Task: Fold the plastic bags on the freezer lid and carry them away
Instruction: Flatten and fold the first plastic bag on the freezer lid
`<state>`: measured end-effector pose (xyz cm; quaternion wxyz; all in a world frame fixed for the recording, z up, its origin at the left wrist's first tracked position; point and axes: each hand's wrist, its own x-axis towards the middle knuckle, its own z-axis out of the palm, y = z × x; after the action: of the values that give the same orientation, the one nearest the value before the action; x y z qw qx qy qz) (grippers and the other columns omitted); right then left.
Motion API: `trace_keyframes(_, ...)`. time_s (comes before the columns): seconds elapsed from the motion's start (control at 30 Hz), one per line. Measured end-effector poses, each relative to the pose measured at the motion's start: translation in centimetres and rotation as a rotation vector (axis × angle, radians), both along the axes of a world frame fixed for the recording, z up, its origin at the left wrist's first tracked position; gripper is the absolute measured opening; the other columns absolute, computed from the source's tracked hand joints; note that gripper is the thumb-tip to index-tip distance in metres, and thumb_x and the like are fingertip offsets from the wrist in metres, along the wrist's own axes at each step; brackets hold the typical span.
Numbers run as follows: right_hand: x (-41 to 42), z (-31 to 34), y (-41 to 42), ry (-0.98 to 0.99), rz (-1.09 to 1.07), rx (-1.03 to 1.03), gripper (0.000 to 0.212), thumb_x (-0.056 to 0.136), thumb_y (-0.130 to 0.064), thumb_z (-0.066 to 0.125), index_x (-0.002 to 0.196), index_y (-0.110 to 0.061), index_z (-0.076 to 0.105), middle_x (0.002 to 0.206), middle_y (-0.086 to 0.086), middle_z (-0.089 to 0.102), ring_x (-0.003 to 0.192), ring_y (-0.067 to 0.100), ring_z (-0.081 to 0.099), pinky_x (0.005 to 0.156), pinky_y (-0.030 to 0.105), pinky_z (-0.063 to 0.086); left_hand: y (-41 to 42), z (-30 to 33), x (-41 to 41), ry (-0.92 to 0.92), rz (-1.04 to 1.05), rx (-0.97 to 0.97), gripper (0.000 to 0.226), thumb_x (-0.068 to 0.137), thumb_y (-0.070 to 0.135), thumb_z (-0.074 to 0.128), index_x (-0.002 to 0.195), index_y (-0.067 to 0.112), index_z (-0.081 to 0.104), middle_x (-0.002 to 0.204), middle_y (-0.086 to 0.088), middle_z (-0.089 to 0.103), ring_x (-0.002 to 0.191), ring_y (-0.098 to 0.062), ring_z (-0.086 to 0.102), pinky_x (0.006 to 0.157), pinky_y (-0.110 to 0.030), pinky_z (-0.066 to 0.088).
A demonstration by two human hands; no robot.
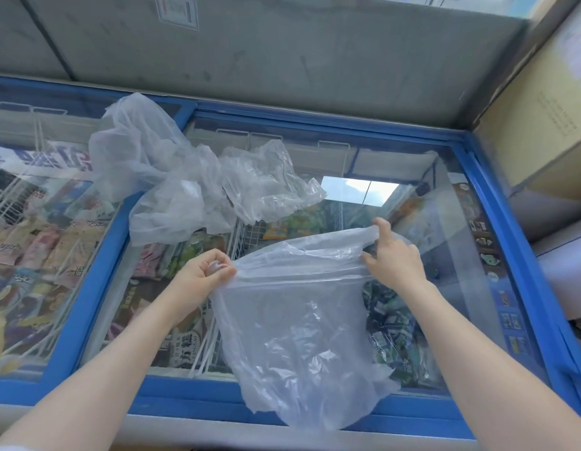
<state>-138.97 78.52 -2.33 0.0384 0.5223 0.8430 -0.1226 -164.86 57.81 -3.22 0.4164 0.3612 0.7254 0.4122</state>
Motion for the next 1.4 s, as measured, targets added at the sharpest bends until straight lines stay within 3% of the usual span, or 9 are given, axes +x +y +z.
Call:
trace_keyframes(0.13, -2.8, 2.6, -0.8, -0.167, 0.057, 0.201, 0.04, 0.085, -0.008, 0.045, 0.125, -0.011, 0.043, 0.094, 0.01, 0.064, 0.084, 0.029, 0.054, 0.069, 0.033, 0.037, 0.9, 1.2, -0.3, 0.227, -0.124, 0.039, 0.007, 0.083, 0.025, 0.067, 0.08, 0.03, 0.063, 0.083, 0.005, 0.067, 0.077, -0.003, 0.057, 0.074, -0.018, 0.04)
trace_keyframes(0.2, -4.3, 3.6, -2.0, 0.078, 0.126, 0.423, 0.034, 0.076, -0.004, 0.052, 0.109, -0.006, 0.056, 0.1, 0.016, 0.061, 0.092, 0.035, 0.052, 0.073, 0.036, 0.036, 1.3, 2.1, -0.1, 0.253, -0.146, 0.122, 0.017, 0.083, 0.021, 0.067, 0.077, 0.037, 0.066, 0.088, 0.015, 0.068, 0.084, 0.006, 0.06, 0.075, -0.008, 0.041)
trace_keyframes(0.27, -6.0, 4.3, -3.7, 0.477, 0.34, 0.304, 0.022, 0.076, -0.013, 0.057, 0.098, -0.009, 0.063, 0.109, 0.016, 0.058, 0.102, 0.037, 0.052, 0.081, 0.036, 0.038, 1.7, 2.8, 0.2, 0.306, -0.137, 0.216, 0.018, 0.084, 0.017, 0.066, 0.079, 0.034, 0.066, 0.089, 0.017, 0.067, 0.084, 0.003, 0.061, 0.074, -0.006, 0.041)
trace_keyframes(0.37, -8.3, 3.7, -6.6, 0.486, 0.732, 0.057, 0.036, 0.08, -0.043, 0.056, 0.098, -0.013, 0.057, 0.129, 0.013, 0.053, 0.115, 0.032, 0.052, 0.097, 0.039, 0.037, 1.9, 3.5, 0.7, 0.296, -0.076, 0.307, 0.006, 0.085, 0.025, 0.064, 0.081, 0.024, 0.069, 0.083, 0.006, 0.067, 0.076, -0.007, 0.06, 0.073, -0.019, 0.044)
trace_keyframes(0.57, -10.1, 2.8, -7.1, 0.483, 0.754, 0.047, 0.018, 0.079, -0.029, 0.063, 0.076, -0.012, 0.057, 0.077, -0.001, 0.061, 0.074, 0.024, 0.058, 0.097, 0.03, 0.03, 0.8, 4.1, 0.3, 0.224, -0.131, 0.29, 0.019, 0.08, 0.038, 0.06, 0.079, 0.02, 0.065, 0.08, 0.004, 0.065, 0.073, 0.0, 0.054, 0.071, -0.013, 0.041)
trace_keyframes(0.7, -8.7, 3.8, -5.4, 0.376, 0.771, -0.179, 0.018, 0.088, -0.019, 0.058, 0.072, -0.012, 0.056, 0.068, -0.006, 0.051, 0.067, 0.021, 0.049, 0.07, 0.027, 0.034, -0.4, 3.8, -1.2, 0.301, -0.072, 0.215, 0.016, 0.09, 0.024, 0.058, 0.076, 0.017, 0.059, 0.072, -0.003, 0.061, 0.065, -0.004, 0.05, 0.064, -0.021, 0.04)
trace_keyframes(1.03, -2.2, -1.2, -3.1, 0.016, 0.211, -0.611, 0.04, 0.086, -0.034, 0.059, 0.12, -0.032, 0.037, 0.101, -0.002, 0.053, 0.085, 0.015, 0.054, 0.076, 0.03, 0.045, 0.1, -0.5, -2.1, 0.346, 0.327, 0.019, 0.019, 0.096, 0.026, 0.047, 0.093, 0.008, 0.05, 0.072, 0.0, 0.05, 0.067, -0.019, 0.046, 0.057, -0.031, 0.035)
trace_keyframes(1.17, 0.5, -2.5, -1.8, -0.154, 0.064, -0.569, 0.012, 0.085, -0.015, 0.051, 0.075, -0.014, 0.044, 0.071, 0.003, 0.044, 0.06, 0.017, 0.037, 0.054, 0.027, 0.028, -0.2, -2.3, -2.0, 0.633, 0.365, -0.123, 0.018, 0.094, 0.013, 0.048, 0.109, 0.003, 0.051, 0.104, -0.013, 0.057, 0.099, -0.031, 0.052, 0.082, -0.041, 0.041)
trace_keyframes(1.4, 1.7, -1.4, 1.0, 0.842, -0.837, -0.912, 0.012, 0.092, -0.009, 0.054, 0.103, -0.006, 0.058, 0.094, 0.011, 0.054, 0.068, 0.02, 0.055, 0.046, 0.023, 0.049, 3.7, -4.4, 4.8, 0.855, -0.236, 0.072, 0.041, 0.091, 0.018, 0.038, 0.128, 0.003, 0.052, 0.138, -0.016, 0.047, 0.128, -0.035, 0.043, 0.104, -0.048, 0.031)
